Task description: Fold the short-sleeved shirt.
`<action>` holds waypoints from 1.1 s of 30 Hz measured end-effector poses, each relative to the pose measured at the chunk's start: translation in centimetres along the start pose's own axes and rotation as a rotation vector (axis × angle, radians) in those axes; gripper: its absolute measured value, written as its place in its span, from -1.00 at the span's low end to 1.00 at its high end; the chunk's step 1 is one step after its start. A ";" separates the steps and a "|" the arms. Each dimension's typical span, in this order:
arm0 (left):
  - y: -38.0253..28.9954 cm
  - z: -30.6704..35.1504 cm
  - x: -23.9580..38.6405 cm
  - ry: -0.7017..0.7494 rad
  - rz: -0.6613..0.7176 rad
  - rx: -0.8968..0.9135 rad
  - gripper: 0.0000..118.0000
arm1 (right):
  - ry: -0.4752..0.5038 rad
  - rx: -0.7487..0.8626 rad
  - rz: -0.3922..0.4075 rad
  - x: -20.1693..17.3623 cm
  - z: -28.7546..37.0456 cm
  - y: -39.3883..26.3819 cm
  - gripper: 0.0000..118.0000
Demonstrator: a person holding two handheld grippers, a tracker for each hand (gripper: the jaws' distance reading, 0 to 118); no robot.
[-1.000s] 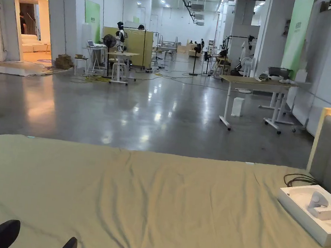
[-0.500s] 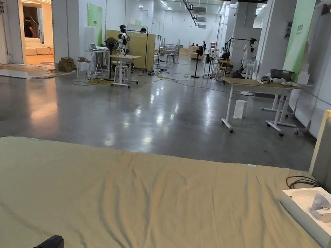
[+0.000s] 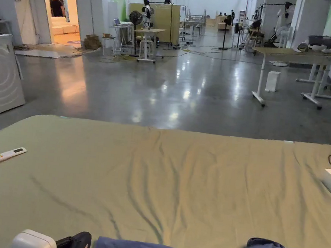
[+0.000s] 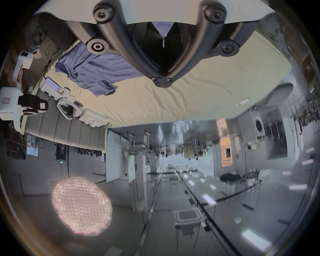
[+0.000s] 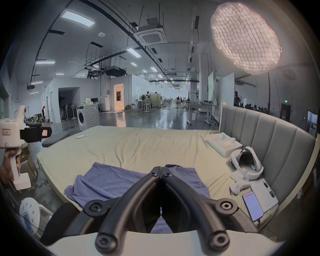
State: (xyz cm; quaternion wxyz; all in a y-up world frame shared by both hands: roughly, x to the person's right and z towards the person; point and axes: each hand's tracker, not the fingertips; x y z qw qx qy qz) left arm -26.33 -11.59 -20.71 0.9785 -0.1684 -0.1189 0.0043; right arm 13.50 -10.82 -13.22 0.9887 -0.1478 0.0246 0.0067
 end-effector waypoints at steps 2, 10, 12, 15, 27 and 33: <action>-1.1 -3.9 -1.5 -0.014 0.069 -0.078 -0.98 | 0.013 -0.052 -0.017 0.6 -1.2 -0.8 -1.00; -5.5 -22.3 -9.7 0.049 0.235 -0.400 0.48 | -0.009 -0.185 -0.079 3.4 -5.2 -4.0 -1.00; -7.2 -25.2 -10.6 0.078 0.212 -0.449 0.48 | -0.020 -0.204 -0.083 4.0 -5.8 -4.6 -1.00; -8.9 -28.5 -10.5 0.144 0.143 -0.546 0.48 | -0.037 -0.242 -0.083 4.7 -6.3 -5.5 -1.00; -10.5 -32.3 -8.0 0.147 0.073 -0.652 -0.65 | -0.079 -0.336 -0.082 5.6 -5.8 -7.7 -1.00; -11.4 -34.2 -7.5 0.146 0.024 -0.731 -0.92 | -0.086 -0.312 -0.094 8.7 -9.6 -6.8 -1.00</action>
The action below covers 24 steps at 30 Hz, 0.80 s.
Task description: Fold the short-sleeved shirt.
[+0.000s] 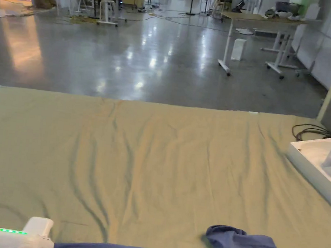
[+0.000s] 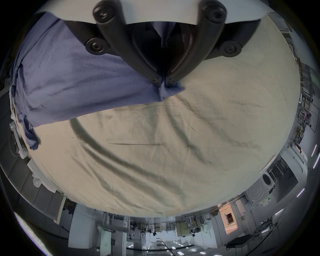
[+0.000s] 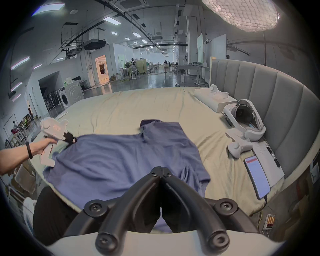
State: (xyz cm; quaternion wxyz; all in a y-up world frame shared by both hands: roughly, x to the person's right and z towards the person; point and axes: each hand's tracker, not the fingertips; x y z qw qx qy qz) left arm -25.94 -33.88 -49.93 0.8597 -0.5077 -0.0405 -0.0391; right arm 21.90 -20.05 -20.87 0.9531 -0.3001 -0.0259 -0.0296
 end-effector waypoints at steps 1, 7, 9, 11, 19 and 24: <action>0.4 -0.2 -0.2 -0.004 0.005 -0.011 -0.92 | 0.009 -0.005 -0.020 0.8 -1.5 1.1 -0.88; 0.8 -0.3 -0.3 -0.004 -0.033 -0.021 -0.92 | 0.015 -0.196 -0.026 5.9 -15.4 6.0 0.12; 0.8 0.3 0.0 -0.012 -0.026 -0.029 -0.92 | -0.003 -0.282 -0.021 7.0 -19.4 7.0 0.20; 0.8 0.5 -0.1 -0.024 -0.031 -0.034 -0.92 | -0.009 -0.362 -0.014 8.1 -23.3 7.4 0.24; 0.5 1.2 -0.3 -0.026 -0.031 -0.002 -0.92 | -0.045 -0.511 0.133 6.8 -27.3 5.6 -0.17; 0.4 3.3 -0.7 -0.060 -0.032 0.022 -0.92 | -0.044 -0.493 0.178 6.1 -25.9 5.9 -0.97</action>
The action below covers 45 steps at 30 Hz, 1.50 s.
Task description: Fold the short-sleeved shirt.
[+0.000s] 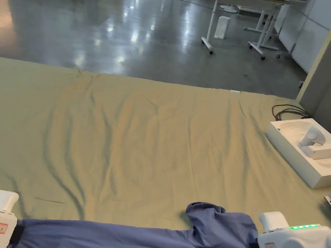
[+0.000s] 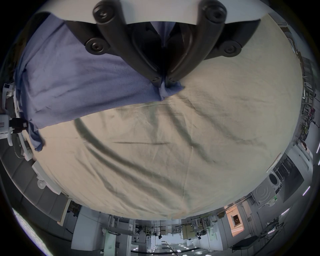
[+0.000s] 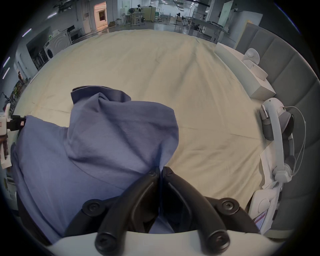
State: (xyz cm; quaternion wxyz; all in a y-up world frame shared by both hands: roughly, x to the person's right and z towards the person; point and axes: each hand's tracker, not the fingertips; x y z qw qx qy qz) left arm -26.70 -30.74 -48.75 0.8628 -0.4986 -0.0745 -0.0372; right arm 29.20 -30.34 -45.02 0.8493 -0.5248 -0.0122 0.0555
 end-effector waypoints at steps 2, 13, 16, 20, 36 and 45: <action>-0.2 1.9 -1.8 -0.035 0.037 0.100 -0.92 | 0.025 0.097 -0.059 0.7 2.9 -0.7 -0.97; -14.9 15.8 -4.2 -0.211 0.100 0.225 -0.92 | 0.102 0.277 -0.195 0.4 17.7 -17.4 -0.97; -18.4 14.2 -4.1 -0.225 0.133 0.144 -0.92 | 0.108 0.234 -0.211 -0.2 16.5 -21.6 -0.97; -21.0 11.5 -4.7 -0.223 0.125 0.077 -0.92 | 0.100 0.159 -0.242 -1.1 13.6 -24.4 -0.97; -22.0 19.2 -4.4 -0.318 0.134 0.378 0.46 | 0.082 0.440 -0.238 -2.3 20.0 -26.3 0.01; -21.3 35.5 3.7 -0.083 -0.017 0.918 0.46 | -0.017 0.910 -0.053 -10.2 34.8 -24.5 0.20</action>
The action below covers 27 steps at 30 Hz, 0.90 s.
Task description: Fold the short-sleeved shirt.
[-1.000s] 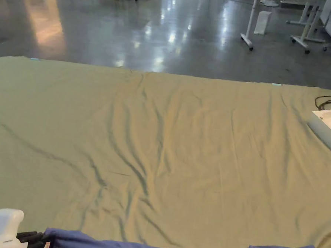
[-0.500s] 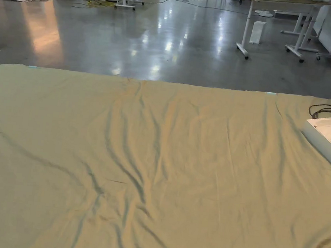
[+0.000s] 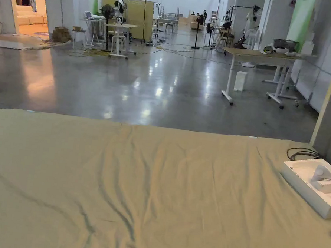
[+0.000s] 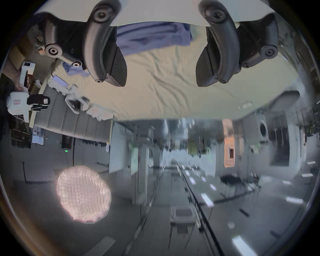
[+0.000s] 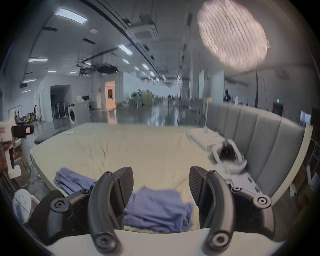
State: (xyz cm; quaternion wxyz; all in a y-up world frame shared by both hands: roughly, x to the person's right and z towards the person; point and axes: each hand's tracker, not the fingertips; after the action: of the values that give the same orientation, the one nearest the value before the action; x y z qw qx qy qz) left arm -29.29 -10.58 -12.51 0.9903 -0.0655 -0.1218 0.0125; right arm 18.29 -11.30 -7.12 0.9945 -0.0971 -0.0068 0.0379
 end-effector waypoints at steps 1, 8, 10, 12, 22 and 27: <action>0.7 0.6 1.0 0.006 -0.004 0.043 0.46 | 0.014 0.032 0.003 -0.9 0.1 1.1 0.21; 2.6 1.7 6.1 0.019 -0.126 0.137 0.47 | 0.074 0.124 -0.012 -5.7 0.1 4.1 0.21; 2.6 1.7 6.5 0.006 -0.130 0.122 0.47 | 0.077 0.121 -0.013 -5.5 0.0 4.0 0.20; 2.4 1.7 6.5 -0.003 -0.121 0.103 0.47 | 0.088 0.123 -0.015 -5.8 0.1 4.1 0.19; 1.3 1.4 4.4 -0.061 0.028 0.018 -0.98 | 0.068 0.081 -0.051 -4.8 -0.1 2.8 -1.00; 1.0 1.3 3.6 -0.046 0.015 0.003 -0.98 | 0.061 0.064 -0.080 -4.4 -0.4 2.7 -1.00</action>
State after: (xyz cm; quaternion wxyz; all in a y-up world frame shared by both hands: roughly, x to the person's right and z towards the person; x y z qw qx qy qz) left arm -26.08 -9.29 -10.51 0.9872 -0.0647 -0.1441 0.0215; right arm 13.71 -9.11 -8.03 0.9976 -0.0662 0.0210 -0.0045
